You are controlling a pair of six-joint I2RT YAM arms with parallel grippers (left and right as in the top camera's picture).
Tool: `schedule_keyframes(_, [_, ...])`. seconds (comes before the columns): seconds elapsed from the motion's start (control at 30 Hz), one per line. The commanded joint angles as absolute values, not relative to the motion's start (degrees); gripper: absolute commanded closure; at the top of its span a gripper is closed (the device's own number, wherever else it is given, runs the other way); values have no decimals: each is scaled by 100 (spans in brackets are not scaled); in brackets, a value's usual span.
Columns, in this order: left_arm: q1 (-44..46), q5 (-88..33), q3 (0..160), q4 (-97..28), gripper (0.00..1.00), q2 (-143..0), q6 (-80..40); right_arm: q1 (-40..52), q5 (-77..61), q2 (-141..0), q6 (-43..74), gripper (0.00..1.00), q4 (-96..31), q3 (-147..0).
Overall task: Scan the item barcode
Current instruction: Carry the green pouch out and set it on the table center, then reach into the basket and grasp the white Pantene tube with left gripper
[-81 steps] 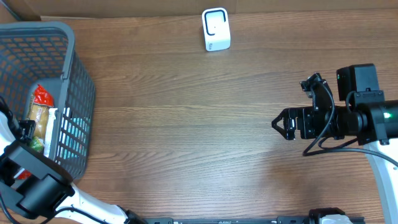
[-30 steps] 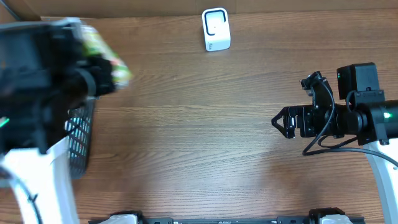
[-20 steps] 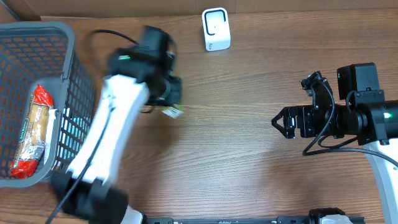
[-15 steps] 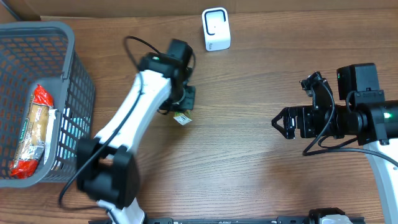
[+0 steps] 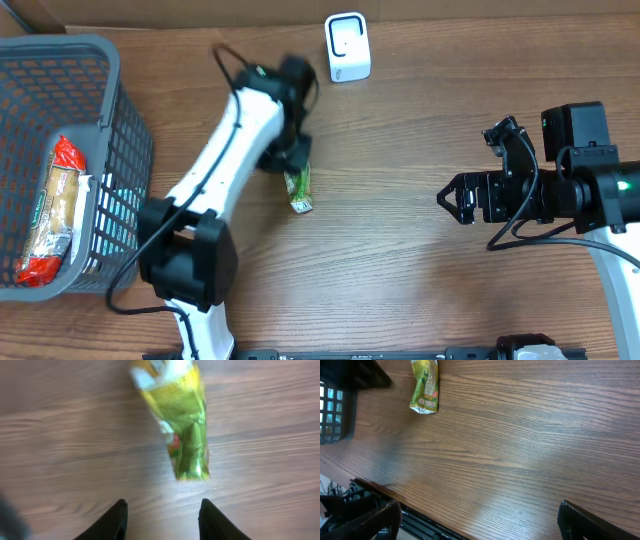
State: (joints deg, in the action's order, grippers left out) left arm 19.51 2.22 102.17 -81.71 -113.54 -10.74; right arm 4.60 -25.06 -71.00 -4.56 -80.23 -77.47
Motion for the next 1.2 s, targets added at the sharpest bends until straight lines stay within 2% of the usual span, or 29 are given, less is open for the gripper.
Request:
schedule_keyframes(0.0, [1492,357,12261,-9085,60,-10997,-1208,482,-2491,-7102,-499,0,-8009,-7874])
schedule_keyframes(0.07, [1194,357,13240,-9660,59,-10927,-1302,482,-2491,-7102,-499,0,-8009,-7874])
schedule_keyframes(0.1, [1026,305,13611,-9684,51,-10873,-1280,482,-2491,-7102,-497,0,-8009,-7874])
schedule_keyframes(0.13, [821,139,13867,-9682,31,-10700,-1243,482,-2491,-7102,-499,0,-8009,-7874])
schedule_keyframes(0.2, [379,130,14195,-9679,25,-10383,-1380,482,-2491,-7102,-497,0,-8009,-7874])
schedule_keyframes(0.4, [-1636,19,14138,-9679,23,-9430,-1612,482,-2491,-7102,-499,0,-8009,-7874])
schedule_keyframes(0.47, [-2309,-21,13917,-9682,15,-9268,-1841,482,-2491,-7102,-497,0,-8009,-7874])
schedule_keyframes(0.67, [-4287,-781,12363,-9598,13,-9164,-1944,482,-2510,-7102,-499,0,-8049,-7872])
schedule_keyframes(0.73, [-4556,-1105,11699,-9365,13,-9192,-1881,482,-2510,-7102,-499,0,-8027,-7872])
schedule_keyframes(0.9, [-4751,-993,10261,-8455,15,-9194,-1868,482,-2510,-7107,-497,0,-7972,-7872])
schedule_keyframes(1.17, [-4768,-644,9548,-7419,13,-9216,-1865,482,-2508,-7107,-499,0,-7983,-7872])
